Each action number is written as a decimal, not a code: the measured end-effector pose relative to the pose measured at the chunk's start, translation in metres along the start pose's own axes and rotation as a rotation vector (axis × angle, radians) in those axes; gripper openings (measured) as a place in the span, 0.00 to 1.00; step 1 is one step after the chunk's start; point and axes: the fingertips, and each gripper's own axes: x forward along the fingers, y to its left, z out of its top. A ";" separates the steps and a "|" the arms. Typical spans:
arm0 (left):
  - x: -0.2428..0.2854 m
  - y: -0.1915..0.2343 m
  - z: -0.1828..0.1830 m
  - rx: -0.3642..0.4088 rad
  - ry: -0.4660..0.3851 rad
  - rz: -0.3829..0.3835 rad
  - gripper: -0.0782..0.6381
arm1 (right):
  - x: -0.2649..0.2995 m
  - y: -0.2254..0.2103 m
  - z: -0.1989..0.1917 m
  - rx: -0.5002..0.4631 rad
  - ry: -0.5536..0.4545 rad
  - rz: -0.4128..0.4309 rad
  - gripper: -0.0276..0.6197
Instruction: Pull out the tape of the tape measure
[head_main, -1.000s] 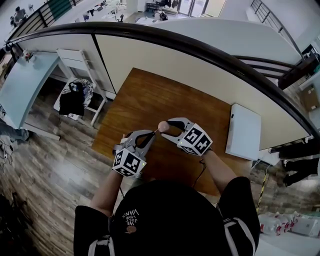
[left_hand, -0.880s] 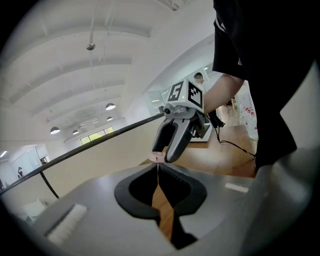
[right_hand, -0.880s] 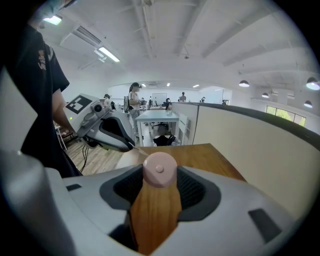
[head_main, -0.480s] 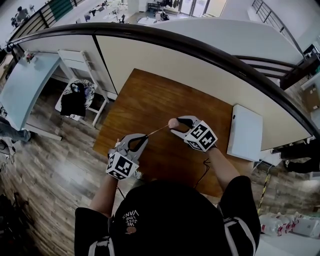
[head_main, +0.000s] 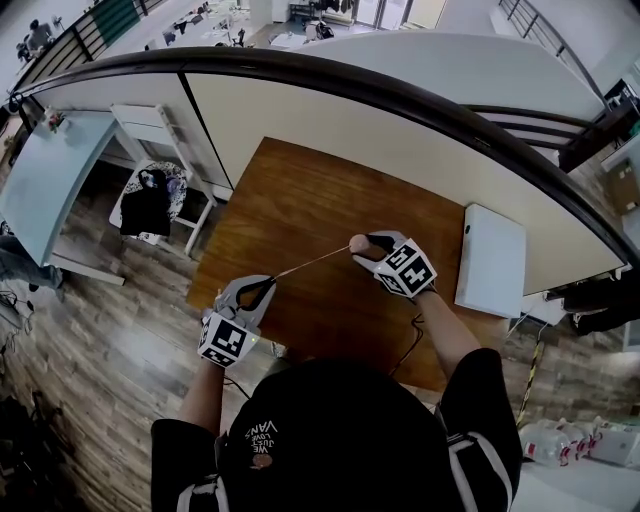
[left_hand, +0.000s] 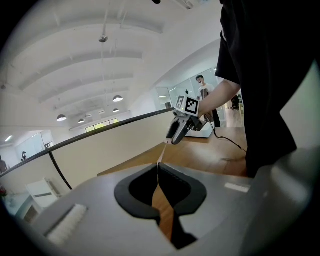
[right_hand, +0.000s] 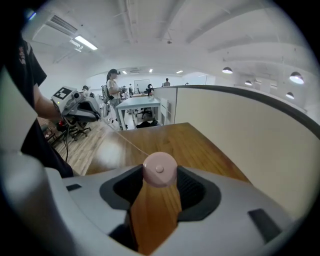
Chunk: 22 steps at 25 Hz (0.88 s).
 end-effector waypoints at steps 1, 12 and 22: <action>-0.003 0.002 -0.003 -0.009 0.006 0.006 0.13 | 0.000 -0.004 -0.004 0.012 0.006 -0.010 0.38; 0.005 0.023 -0.003 -0.033 -0.004 0.019 0.13 | 0.004 -0.004 -0.016 0.072 0.011 -0.023 0.38; 0.051 0.048 -0.009 -0.078 0.010 -0.003 0.13 | 0.011 -0.015 -0.017 0.163 -0.003 -0.064 0.38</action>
